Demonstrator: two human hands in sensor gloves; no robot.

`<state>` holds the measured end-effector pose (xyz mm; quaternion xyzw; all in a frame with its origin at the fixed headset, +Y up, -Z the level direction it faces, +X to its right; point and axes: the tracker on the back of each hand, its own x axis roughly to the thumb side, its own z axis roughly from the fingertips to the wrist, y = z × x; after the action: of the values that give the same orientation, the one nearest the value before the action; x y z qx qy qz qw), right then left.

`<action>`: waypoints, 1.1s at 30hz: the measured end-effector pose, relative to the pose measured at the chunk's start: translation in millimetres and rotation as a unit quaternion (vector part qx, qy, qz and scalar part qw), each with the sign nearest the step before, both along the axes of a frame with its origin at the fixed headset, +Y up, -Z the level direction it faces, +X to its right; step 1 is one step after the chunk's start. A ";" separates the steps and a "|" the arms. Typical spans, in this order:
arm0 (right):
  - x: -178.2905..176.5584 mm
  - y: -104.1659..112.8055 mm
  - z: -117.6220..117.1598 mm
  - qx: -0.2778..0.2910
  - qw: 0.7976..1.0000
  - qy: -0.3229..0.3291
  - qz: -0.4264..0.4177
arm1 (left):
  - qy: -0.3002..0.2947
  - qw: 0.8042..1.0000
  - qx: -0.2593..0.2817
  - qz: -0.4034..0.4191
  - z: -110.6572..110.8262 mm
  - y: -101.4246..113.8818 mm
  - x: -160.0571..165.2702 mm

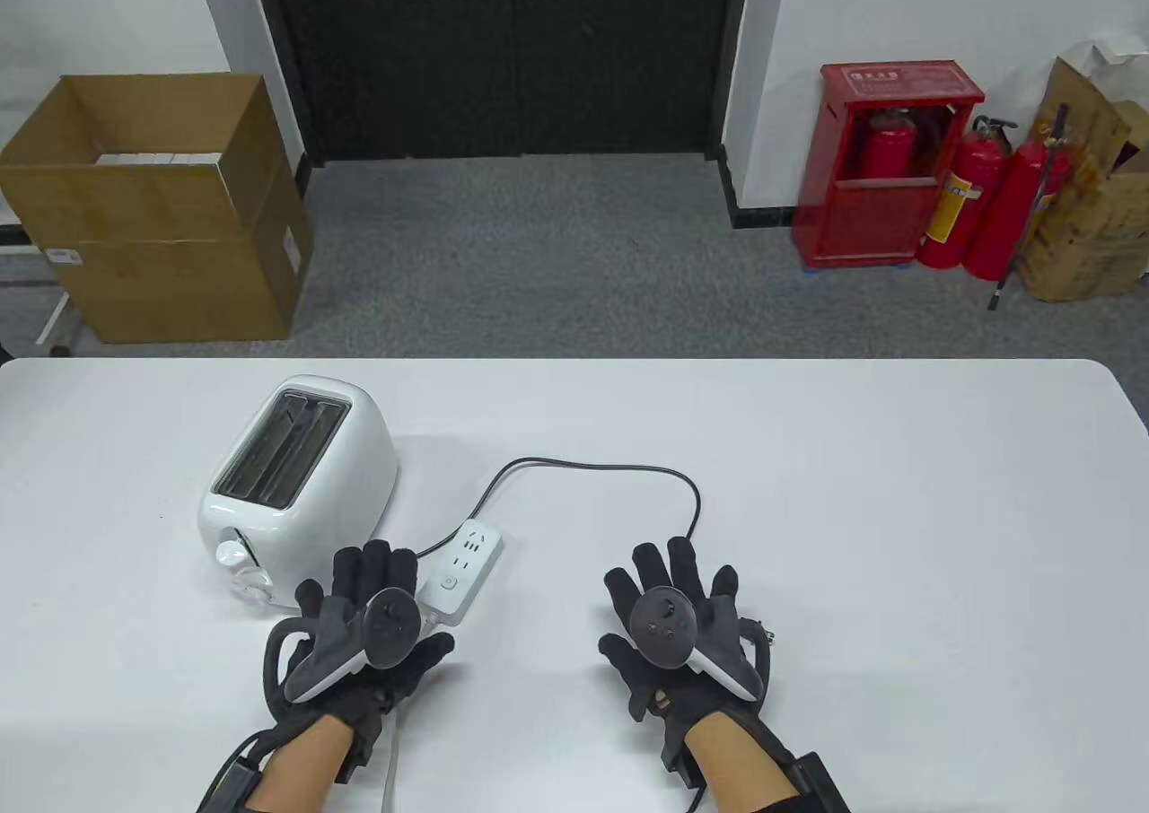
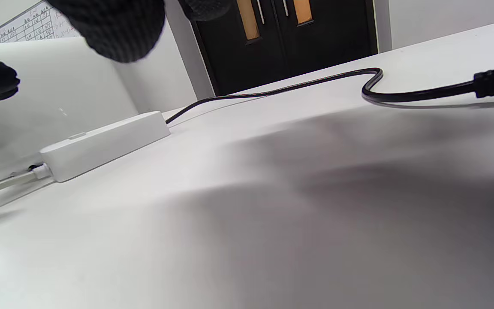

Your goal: Plug the toaster into the power strip

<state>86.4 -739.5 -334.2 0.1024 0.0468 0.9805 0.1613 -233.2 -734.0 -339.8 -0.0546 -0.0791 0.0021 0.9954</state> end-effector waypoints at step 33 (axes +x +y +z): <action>1.7 4.9 -3.6 -0.003 0.999 -0.012 -0.036 | 0.140 0.988 -0.058 0.021 -36.3 -3.9 7.2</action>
<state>88.1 -734.6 -337.8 0.0921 0.0442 0.9751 0.1970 -225.9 -738.0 -376.1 -0.1093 0.0601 0.0349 0.9916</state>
